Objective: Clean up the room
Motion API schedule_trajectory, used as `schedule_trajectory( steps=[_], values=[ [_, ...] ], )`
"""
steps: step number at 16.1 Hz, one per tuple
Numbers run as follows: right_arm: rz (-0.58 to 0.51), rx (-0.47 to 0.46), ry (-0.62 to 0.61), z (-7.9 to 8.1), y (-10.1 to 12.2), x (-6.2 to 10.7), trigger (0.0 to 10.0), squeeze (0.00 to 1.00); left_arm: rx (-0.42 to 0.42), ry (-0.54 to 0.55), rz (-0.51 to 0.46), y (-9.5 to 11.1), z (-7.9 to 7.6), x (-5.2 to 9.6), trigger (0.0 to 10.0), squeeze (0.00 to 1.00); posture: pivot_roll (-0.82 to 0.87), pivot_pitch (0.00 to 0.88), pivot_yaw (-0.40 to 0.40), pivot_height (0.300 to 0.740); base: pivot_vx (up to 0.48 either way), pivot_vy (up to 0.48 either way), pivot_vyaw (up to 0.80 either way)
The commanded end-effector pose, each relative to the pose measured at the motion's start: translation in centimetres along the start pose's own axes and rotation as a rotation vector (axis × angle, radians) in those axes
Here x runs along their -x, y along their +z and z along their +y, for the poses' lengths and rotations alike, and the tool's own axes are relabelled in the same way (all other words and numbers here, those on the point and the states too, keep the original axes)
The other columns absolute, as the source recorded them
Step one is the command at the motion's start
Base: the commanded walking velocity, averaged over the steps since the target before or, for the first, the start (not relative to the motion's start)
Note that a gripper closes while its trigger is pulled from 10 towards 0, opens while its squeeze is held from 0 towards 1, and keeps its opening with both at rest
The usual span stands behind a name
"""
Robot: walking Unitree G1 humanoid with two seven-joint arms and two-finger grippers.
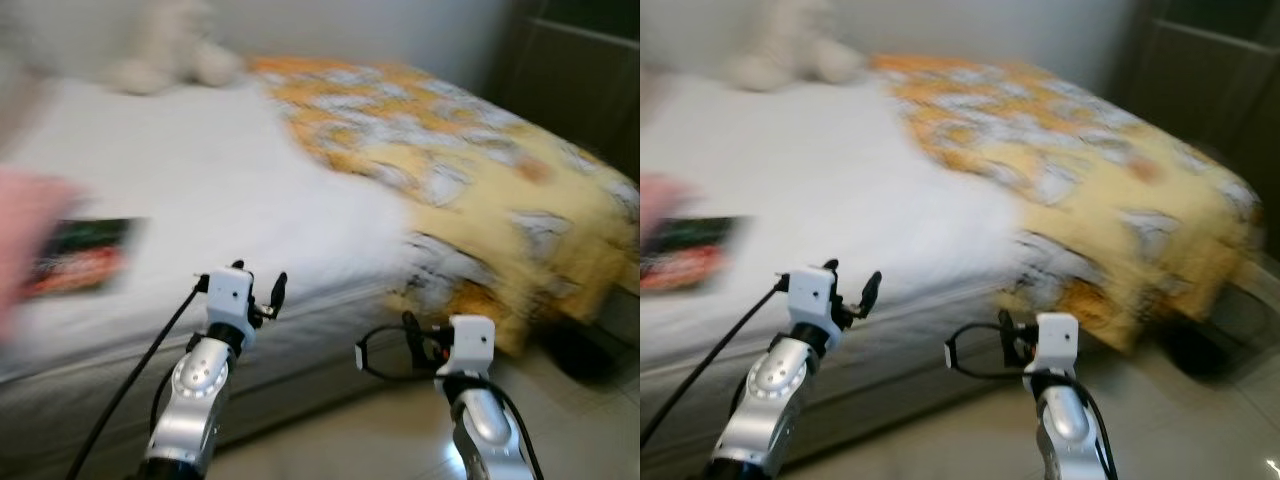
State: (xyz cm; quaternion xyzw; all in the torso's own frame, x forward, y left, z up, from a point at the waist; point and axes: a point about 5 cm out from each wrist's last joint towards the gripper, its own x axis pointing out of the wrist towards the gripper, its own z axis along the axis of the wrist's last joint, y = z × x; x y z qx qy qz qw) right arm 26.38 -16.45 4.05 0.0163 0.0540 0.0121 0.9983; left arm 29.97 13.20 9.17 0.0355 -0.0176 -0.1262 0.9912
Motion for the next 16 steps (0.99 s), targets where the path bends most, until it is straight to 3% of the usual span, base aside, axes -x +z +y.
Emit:
schedule_trajectory(
  steps=[1, 4, 8, 10, 14, 16],
  values=[
    [0.006, 0.003, -0.037, -1.1, -0.2, 0.4, 10.0, 0.0, -0.002, -0.045, -0.036, 0.8, -1.0, -0.6, 10.0, 0.0, 0.15, 0.0, -0.03, 0.665, 0.386, -0.277, -0.68],
    [-0.045, 0.073, -0.053, -1.2, 0.4, 0.5, 10.0, 0.0, 0.01, -0.041, -0.033, 0.8, -1.0, -0.7, 10.0, 0.0, 0.14, 0.0, -0.035, 0.665, 0.389, -0.276, -0.44],
    [-0.019, 0.007, -0.069, -1.1, 0.5, 0.2, 10.0, 0.0, -0.014, 0.102, 0.082, -0.9, 0.4, -0.8, 10.0, 0.0, 0.14, 0.0, -0.033, 0.698, 0.105, 0.0, 0.0],
    [-0.022, 0.012, -0.059, -1.0, 0.4, 0.3, 10.0, 0.0, 0.042, 0.164, 0.119, -1.6, 1.5, -0.4, 10.0, 0.0, 0.14, 0.0, -0.035, 0.716, 0.0, 0.0, 0.0],
    [-0.017, 0.02, -0.036, -1.0, 0.4, 0.5, 10.0, 0.0, -0.026, 0.116, 0.095, -1.4, 0.5, -0.4, 10.0, 0.0, 0.14, 0.0, -0.044, 0.74, 0.0, 0.0, 0.0],
    [-0.03, 0.03, -0.043, -1.2, 0.5, 0.4, 10.0, 0.0, 0.02, 0.09, 0.082, -1.2, 0.1, -0.4, 10.0, 0.0, 0.14, 0.0, -0.045, 0.74, 0.0, 0.0, 0.0]
  ],
)
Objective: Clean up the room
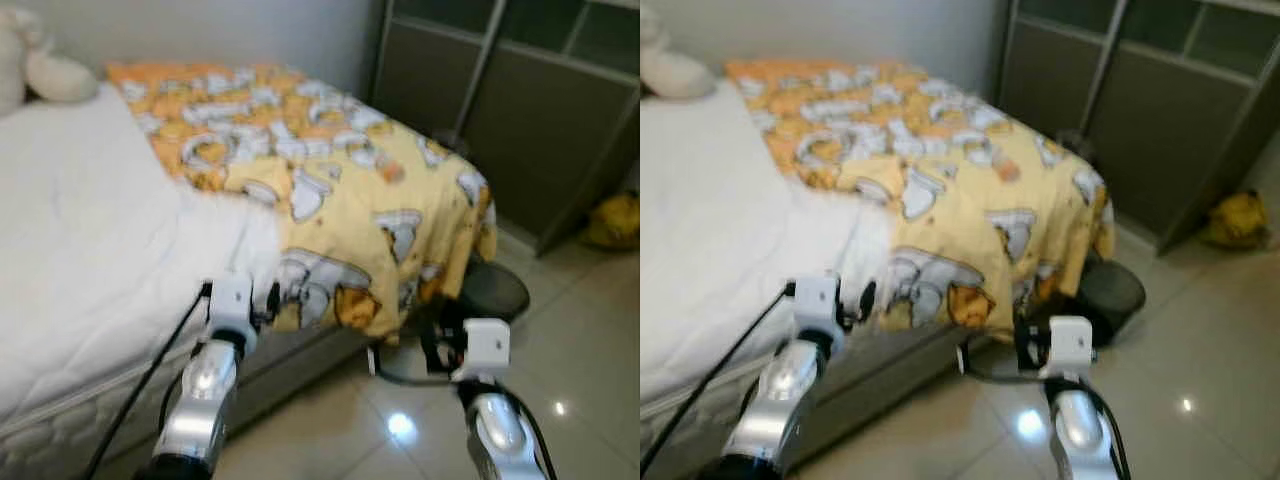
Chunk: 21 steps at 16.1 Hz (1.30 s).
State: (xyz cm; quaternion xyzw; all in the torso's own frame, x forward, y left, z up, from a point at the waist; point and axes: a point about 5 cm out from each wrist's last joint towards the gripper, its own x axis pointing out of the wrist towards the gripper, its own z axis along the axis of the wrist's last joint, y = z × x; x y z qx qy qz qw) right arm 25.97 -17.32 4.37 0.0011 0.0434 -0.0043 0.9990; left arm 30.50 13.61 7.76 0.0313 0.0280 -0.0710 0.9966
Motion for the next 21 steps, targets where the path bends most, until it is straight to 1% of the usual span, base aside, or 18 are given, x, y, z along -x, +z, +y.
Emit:
schedule_trajectory(
  steps=[1, 2, 3, 7, 12, 15, 17, 18, 20, 21],
  values=[
    [-0.008, 0.017, -0.021, -0.6, 0.2, -0.1, 10.0, 0.0, 0.039, -0.031, -0.019, 0.3, -0.5, 0.1, 10.0, 0.0, 0.14, 0.0, -0.044, 0.74, 0.0, 0.0, 0.0],
    [0.006, 0.017, -0.024, -0.6, 0.1, -0.1, 10.0, 0.0, 0.014, -0.02, -0.019, 0.3, -0.3, 0.1, 10.0, 0.0, 0.13, 0.0, -0.041, 0.74, 0.454, 0.0, 0.0],
    [0.001, 0.02, -0.017, -0.5, 0.2, -0.2, 10.0, 0.0, 0.007, -0.021, -0.017, 0.3, -0.4, 0.0, 10.0, 0.0, 0.13, 0.0, -0.04, 0.74, 0.458, 0.0, 0.0],
    [-0.007, 0.024, -0.006, -0.2, 0.4, -0.3, 10.0, 0.0, 0.005, -0.032, -0.023, 0.4, -0.7, -0.2, 10.0, 0.0, 0.13, 0.0, -0.039, 0.74, 0.458, 0.0, 0.0],
    [-0.001, 0.033, -0.006, -0.4, 0.3, -0.2, 10.0, 0.0, 0.016, -0.018, -0.018, 0.3, -0.6, -0.1, 10.0, 0.0, 0.12, 0.0, -0.046, 0.74, 0.469, 0.0, 0.0],
    [0.013, 0.026, -0.018, -0.8, 0.0, 0.0, 10.0, 0.0, 0.013, -0.018, -0.019, 0.2, -0.5, 0.0, 10.0, 0.0, 0.13, 0.0, -0.049, 0.74, 0.48, 0.0, 0.0],
    [0.014, 0.024, -0.013, -0.6, 0.0, 0.0, 10.0, 0.0, 0.011, -0.018, -0.016, 0.2, -0.4, 0.0, 10.0, 0.0, 0.12, 0.0, -0.048, 0.74, 0.48, 0.0, 0.0],
    [0.012, 0.027, -0.006, -0.4, 0.1, -0.1, 10.0, 0.0, 0.012, -0.013, -0.012, 0.2, -0.3, -0.1, 10.0, 0.0, 0.12, 0.0, -0.047, 0.74, 0.48, 0.0, 0.0],
    [0.019, 0.034, 0.005, -0.4, -0.1, -0.1, 10.0, 0.0, -0.022, 0.028, -0.003, 0.2, 0.4, -0.5, 10.0, 0.0, 0.12, 0.0, -0.048, 0.74, 0.48, 0.0, 0.0],
    [0.022, 0.035, 0.006, -0.4, -0.1, 0.0, 10.0, 0.0, -0.032, 0.05, 0.029, -0.2, 0.7, -0.7, 10.0, 0.0, 0.12, 0.0, -0.048, 0.74, 0.0, 0.0, 0.0]
  ],
)
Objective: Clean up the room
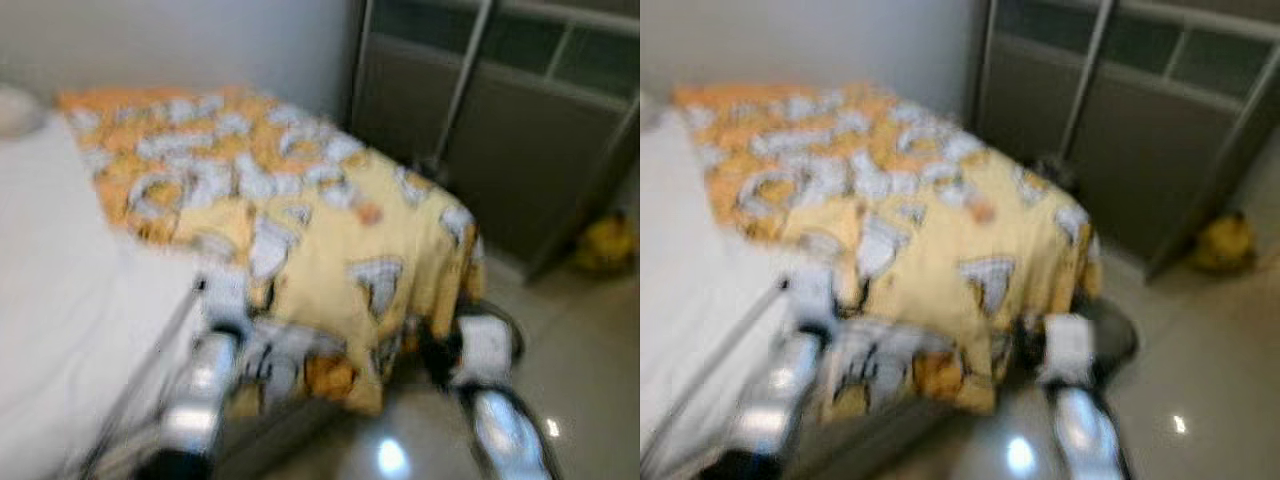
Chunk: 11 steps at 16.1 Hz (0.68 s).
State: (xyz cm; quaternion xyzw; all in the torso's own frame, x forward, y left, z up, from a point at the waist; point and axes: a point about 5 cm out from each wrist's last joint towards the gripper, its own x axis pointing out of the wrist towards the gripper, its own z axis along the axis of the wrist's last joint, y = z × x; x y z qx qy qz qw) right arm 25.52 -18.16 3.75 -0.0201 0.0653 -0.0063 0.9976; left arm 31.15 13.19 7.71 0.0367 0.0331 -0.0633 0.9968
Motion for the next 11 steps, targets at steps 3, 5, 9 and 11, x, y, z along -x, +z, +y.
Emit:
schedule_trajectory(
  steps=[3, 5, 9, 11],
  values=[
    [-0.006, -0.002, 0.02, 0.3, 0.2, 0.6, 10.0, 0.0, -0.053, 0.088, 0.147, -2.0, 2.5, -0.9, 10.0, 0.0, 0.1, 0.011, -0.068, 0.74, 0.0, 0.0, 0.0],
    [0.015, 0.012, 0.028, 0.0, -0.2, 1.8, 10.0, 0.0, -0.078, 0.08, 0.223, -3.0, 2.4, -1.4, 10.0, 0.0, 0.05, 0.067, -0.094, 0.74, 0.0, 0.0, 0.0],
    [-0.076, 0.017, -0.033, -1.0, 1.9, 3.0, 10.0, 0.0, 0.019, 0.023, -0.064, 1.8, 2.0, -1.9, 10.0, 0.0, 0.01, 0.014, -0.048, 0.74, 0.0, 0.0, 0.0],
    [-0.175, 0.011, -0.054, -0.4, 4.4, 3.1, 10.0, 0.0, -0.038, 0.007, -0.184, 3.3, 2.3, 1.4, 10.0, 0.0, 0.05, 0.0, -0.007, 0.74, 0.0, 0.0, 0.0]
  ],
)
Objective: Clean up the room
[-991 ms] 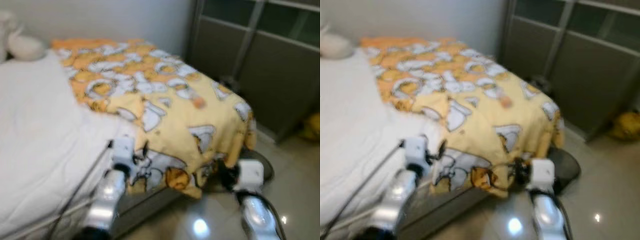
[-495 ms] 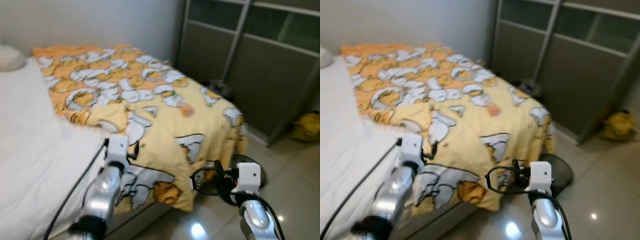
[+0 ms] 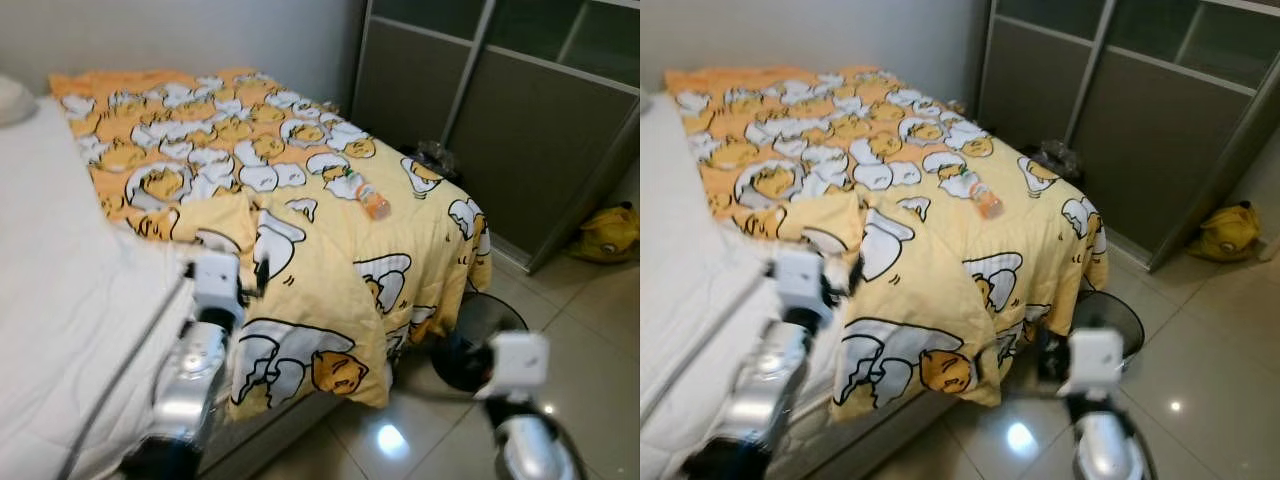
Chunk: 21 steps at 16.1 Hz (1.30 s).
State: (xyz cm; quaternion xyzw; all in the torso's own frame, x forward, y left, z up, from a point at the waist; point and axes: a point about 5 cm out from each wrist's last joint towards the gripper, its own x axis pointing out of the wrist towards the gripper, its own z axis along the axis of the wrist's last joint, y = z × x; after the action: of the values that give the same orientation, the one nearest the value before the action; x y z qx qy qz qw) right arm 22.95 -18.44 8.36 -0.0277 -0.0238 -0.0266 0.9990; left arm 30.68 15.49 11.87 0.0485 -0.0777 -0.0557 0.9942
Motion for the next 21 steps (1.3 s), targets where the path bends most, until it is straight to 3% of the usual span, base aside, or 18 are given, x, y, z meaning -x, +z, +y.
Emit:
schedule_trajectory(
  steps=[1, 3, 5, 8, 11, 15, 19, 21],
  values=[
    [0.004, -0.007, -0.011, 0.3, 0.3, -0.2, 10.0, 0.0, 0.021, -0.022, 0.058, -1.2, -0.3, 1.2, 10.0, 0.0, 0.06, 0.0, -0.004, 0.74, 0.0, -0.48, 0.71],
    [0.025, -0.029, -0.006, 0.7, -0.2, -1.0, 10.0, 0.0, 0.009, -0.019, 0.135, -3.2, -1.2, 1.3, 10.0, 0.0, 0.07, 0.0, -0.006, 0.74, 0.0, -0.48, 0.65],
    [0.069, -0.05, 0.014, 1.0, -1.0, -1.8, 10.0, 0.0, 0.019, -0.023, 0.172, -3.6, -2.2, 0.7, 10.0, 0.0, 0.08, 0.0, -0.02, 0.74, 0.0, -0.469, 0.53],
    [0.144, -0.134, -0.005, 1.2, -1.9, -2.4, 10.0, 0.0, -0.064, -0.007, 0.22, -4.5, -1.2, 1.4, 10.0, 0.0, 0.09, 0.0, -0.026, 0.74, 0.0, -0.469, 0.47],
    [0.12, -0.09, 0.072, 2.3, -1.6, -2.8, 10.0, 0.0, 0.042, 0.096, 0.289, -5.8, -0.3, 2.5, 10.0, 0.0, 0.1, 0.0, -0.043, 0.74, 0.0, -0.464, 0.42],
    [0.137, -0.059, 0.134, 1.7, -2.2, -2.4, 10.0, 0.02, 0.062, 0.192, 0.259, -4.9, 0.3, 2.3, 10.0, 0.0, 0.13, 0.0, -0.075, 0.74, 0.0, -0.458, 0.0],
    [0.173, -0.033, 0.095, 0.1, -3.5, -1.9, 10.0, 0.04, -0.03, 0.098, 0.229, -4.2, -0.6, 2.0, 10.0, 0.0, 0.12, 0.0, -0.047, 0.74, 0.0, -0.113, 0.0],
    [0.143, -0.042, 0.082, 0.0, -2.9, -2.4, 10.0, 0.09, -0.031, 0.037, 0.159, -2.7, -1.5, 1.0, 10.0, 0.0, 0.08, 0.0, -0.025, 0.74, 0.216, 0.0, 0.0]
  ],
)
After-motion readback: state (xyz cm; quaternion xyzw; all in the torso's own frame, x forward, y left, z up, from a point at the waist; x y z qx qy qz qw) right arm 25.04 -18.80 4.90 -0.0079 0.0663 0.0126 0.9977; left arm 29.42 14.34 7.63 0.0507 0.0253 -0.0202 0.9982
